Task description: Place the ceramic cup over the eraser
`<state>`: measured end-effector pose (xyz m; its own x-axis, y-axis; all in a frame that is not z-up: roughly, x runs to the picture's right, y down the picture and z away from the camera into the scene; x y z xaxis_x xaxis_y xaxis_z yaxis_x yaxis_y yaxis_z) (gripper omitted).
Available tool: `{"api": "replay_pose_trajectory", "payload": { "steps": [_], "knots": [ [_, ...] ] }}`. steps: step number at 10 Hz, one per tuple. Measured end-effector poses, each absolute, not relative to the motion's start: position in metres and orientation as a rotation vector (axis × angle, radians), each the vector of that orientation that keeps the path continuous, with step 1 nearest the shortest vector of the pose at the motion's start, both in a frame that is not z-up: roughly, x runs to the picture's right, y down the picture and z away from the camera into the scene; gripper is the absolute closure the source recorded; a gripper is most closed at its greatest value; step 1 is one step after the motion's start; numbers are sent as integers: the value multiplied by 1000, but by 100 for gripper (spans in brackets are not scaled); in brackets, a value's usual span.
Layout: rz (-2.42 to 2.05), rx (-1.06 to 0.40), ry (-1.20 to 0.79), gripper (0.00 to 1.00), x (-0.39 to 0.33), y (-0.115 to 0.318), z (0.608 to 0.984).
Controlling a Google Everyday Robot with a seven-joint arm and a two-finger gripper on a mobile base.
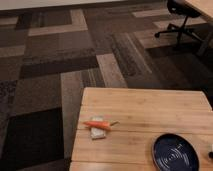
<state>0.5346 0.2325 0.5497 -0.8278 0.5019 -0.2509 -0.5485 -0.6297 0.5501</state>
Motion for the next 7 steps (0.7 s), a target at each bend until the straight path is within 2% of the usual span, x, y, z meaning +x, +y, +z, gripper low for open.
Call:
{"api": "replay_pose_trajectory", "payload": {
  "steps": [7],
  "knots": [
    [2339,-201,884,100,545,256,583]
  ]
}}
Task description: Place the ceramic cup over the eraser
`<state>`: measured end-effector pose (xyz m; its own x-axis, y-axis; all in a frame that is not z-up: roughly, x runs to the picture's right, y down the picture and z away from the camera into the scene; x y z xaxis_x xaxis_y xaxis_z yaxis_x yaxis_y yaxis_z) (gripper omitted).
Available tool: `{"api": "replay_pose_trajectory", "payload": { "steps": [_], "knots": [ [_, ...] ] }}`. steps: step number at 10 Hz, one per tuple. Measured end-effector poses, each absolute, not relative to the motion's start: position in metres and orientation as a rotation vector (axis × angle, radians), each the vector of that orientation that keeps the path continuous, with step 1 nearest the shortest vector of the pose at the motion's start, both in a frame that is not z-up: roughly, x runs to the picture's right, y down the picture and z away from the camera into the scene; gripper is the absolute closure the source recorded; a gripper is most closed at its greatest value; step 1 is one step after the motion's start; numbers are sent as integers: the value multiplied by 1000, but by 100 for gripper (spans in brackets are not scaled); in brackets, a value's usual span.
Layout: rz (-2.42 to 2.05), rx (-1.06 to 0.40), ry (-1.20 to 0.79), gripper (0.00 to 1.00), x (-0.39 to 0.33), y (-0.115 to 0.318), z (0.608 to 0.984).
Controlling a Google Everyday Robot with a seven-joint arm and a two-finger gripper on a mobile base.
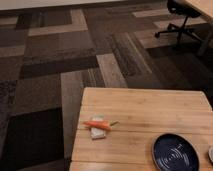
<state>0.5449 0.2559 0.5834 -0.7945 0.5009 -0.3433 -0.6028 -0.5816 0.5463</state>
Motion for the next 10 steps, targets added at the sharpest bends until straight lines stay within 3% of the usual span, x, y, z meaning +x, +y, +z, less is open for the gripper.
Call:
{"api": "replay_pose_trajectory", "payload": {
  "steps": [4,5,8,10],
  "knots": [
    [2267,-183,858,96,546,252,596],
    [2266,-184,858,85,546,252,597],
    [2267,-184,858,33,546,252,597],
    [2267,-184,858,34,546,252,597]
  ]
}}
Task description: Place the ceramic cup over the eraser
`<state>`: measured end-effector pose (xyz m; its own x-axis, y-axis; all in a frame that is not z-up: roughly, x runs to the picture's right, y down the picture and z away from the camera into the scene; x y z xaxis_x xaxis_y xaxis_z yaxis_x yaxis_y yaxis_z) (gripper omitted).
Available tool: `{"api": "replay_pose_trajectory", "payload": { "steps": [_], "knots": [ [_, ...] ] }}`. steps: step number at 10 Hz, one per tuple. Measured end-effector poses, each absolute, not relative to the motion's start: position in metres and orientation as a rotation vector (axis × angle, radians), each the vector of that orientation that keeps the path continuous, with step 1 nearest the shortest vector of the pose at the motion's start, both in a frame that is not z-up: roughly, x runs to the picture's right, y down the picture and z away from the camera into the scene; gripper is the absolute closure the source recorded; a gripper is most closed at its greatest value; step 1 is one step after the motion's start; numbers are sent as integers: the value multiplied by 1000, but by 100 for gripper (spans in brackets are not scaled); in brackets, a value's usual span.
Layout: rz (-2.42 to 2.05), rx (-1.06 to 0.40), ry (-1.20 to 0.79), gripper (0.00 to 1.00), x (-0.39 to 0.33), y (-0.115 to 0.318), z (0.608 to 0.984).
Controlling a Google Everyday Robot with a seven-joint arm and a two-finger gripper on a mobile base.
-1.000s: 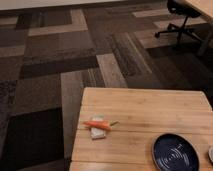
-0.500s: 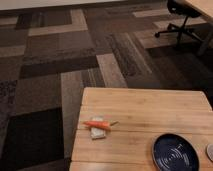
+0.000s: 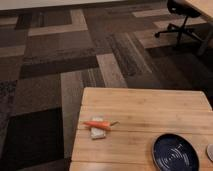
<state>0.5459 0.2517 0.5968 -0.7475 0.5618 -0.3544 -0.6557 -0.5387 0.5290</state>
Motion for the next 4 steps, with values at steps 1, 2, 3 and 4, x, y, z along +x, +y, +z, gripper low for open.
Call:
{"api": "replay_pose_trajectory", "payload": {
  "steps": [1,2,3,4],
  "knots": [
    [2266,-184,858,31,546,252,597],
    [2267,-184,858,21,546,252,597],
    [2267,-184,858,20,546,252,597],
    [2266,-184,857,20,546,252,597]
  ]
}}
